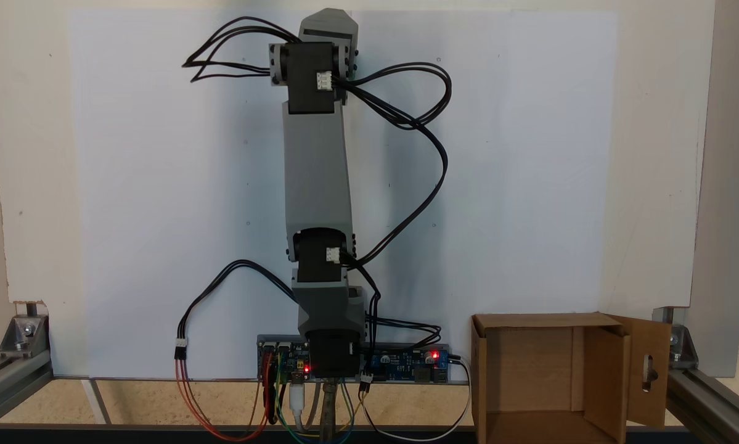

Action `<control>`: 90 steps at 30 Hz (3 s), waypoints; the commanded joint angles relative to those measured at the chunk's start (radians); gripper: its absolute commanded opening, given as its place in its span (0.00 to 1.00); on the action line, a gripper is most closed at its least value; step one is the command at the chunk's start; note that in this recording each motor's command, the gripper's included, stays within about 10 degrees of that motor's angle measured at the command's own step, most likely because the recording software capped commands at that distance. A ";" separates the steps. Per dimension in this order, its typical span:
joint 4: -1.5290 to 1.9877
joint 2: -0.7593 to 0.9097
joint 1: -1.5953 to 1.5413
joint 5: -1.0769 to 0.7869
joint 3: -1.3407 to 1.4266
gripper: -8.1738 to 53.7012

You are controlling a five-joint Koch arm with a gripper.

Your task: Grasp a green dice and put it in the bin.

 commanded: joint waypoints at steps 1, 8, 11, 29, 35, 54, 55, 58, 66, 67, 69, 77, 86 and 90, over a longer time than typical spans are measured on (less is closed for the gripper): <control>-0.008 0.009 -0.006 0.043 -0.058 0.83; -0.006 -0.003 0.002 0.043 -0.058 0.83; -0.006 -0.017 0.000 0.041 -0.058 0.83; -0.037 -0.109 0.015 0.040 -0.057 0.83; -0.038 -0.126 0.029 0.040 -0.057 0.83; -0.074 -0.189 0.037 0.040 -0.052 0.80; -0.080 -0.192 0.038 0.040 -0.052 0.80; -0.094 -0.198 0.038 0.038 -0.052 0.76; -0.106 -0.201 0.037 0.035 -0.051 0.38; -0.107 -0.201 0.040 0.037 -0.051 0.33; -0.117 -0.201 0.041 0.037 -0.051 0.32; -0.026 -0.110 0.044 0.037 -0.051 0.32; 0.161 0.218 0.066 0.035 -0.051 0.32; 0.175 0.319 0.069 0.035 -0.032 0.32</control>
